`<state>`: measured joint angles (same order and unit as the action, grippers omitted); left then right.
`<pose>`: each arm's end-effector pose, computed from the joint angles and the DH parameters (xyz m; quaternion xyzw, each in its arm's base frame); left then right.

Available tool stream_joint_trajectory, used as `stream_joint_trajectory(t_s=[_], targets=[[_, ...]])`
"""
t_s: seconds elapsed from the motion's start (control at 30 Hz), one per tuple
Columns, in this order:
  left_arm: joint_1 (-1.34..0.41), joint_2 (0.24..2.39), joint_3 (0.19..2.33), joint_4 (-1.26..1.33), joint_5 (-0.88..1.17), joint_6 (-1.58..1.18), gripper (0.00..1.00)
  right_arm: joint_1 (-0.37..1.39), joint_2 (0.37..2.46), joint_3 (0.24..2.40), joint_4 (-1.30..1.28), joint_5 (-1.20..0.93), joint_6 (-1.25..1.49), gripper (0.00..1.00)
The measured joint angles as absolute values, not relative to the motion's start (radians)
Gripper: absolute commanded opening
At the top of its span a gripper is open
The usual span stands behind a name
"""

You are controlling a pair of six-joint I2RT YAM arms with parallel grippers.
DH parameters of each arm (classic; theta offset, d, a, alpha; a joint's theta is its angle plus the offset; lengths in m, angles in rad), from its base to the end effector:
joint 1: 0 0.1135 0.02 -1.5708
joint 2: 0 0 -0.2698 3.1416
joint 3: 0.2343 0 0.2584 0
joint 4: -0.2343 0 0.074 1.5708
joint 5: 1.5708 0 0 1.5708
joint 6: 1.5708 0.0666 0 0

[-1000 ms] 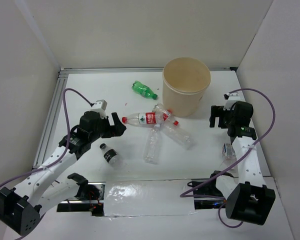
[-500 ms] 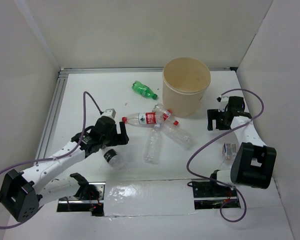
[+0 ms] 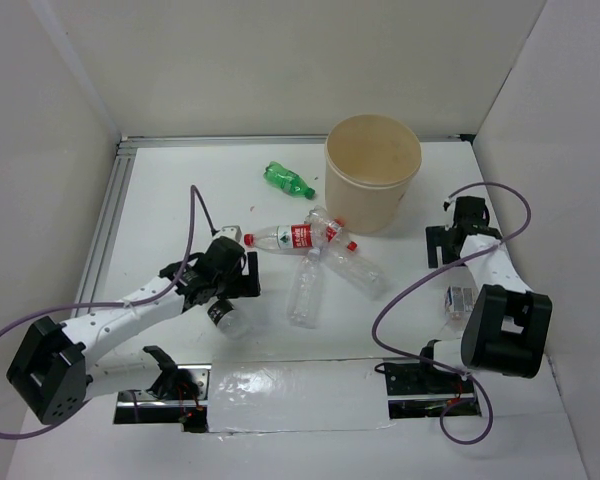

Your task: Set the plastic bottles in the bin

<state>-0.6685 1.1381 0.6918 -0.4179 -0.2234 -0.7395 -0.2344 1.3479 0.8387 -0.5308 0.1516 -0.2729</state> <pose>0.2051 -0.1432 0.1984 -0.0716 0.9304 -0.1428 0.3298 0.2699 -0.0748 0.1859 0.0013 0.9624 -0.1364 0.2348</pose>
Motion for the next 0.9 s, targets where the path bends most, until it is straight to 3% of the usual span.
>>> stream_joint_trajectory(t_s=[0.37,0.5,0.53,0.67,0.9], targets=[[-0.677,1.141,0.722,-0.503,-0.336,-0.838,1.00,-0.270,1.474,0.768,-0.488,0.195,-0.286,0.96],[-0.680,1.141,0.742,-0.564,-0.392,-0.907,1.00,-0.300,1.520,0.802,-0.475,0.150,-0.298,0.68],[-0.680,1.139,0.748,-0.588,-0.408,-0.936,1.00,-0.308,1.536,0.817,-0.476,0.139,-0.306,0.52],[-0.680,1.116,0.753,-0.670,-0.441,-1.051,1.00,-0.327,1.547,0.847,-0.494,0.072,-0.337,0.28],[-0.680,1.078,0.753,-0.765,-0.450,-1.228,1.00,-0.332,1.541,1.039,-0.609,-0.134,-0.388,0.24]])
